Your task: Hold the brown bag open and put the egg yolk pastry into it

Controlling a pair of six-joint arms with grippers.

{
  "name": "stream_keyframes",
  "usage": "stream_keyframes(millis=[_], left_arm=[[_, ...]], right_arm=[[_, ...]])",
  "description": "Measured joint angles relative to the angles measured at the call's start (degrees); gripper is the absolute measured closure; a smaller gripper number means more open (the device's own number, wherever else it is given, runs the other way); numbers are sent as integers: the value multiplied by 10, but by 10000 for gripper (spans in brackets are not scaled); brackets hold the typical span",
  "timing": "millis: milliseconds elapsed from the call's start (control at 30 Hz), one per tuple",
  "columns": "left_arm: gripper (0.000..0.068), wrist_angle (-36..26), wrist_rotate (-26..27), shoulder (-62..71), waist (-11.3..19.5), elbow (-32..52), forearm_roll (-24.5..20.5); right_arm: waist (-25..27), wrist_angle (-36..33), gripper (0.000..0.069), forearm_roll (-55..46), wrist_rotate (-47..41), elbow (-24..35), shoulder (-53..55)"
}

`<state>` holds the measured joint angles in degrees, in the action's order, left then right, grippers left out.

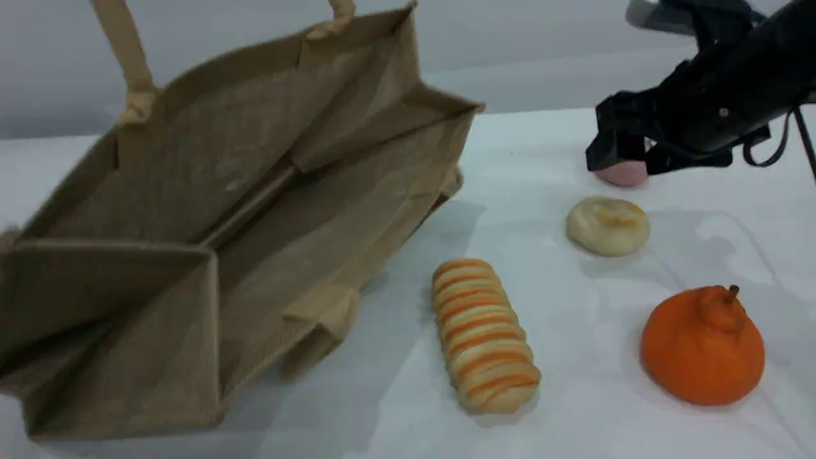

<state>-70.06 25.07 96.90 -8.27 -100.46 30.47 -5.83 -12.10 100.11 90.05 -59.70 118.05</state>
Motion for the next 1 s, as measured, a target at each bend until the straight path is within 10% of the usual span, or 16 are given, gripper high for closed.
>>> stream_keyframes(millis=[1000], left_arm=[[600,1,30,1,0,-3,12]], right_arm=[[1,39,214,0,-2,-44,95]])
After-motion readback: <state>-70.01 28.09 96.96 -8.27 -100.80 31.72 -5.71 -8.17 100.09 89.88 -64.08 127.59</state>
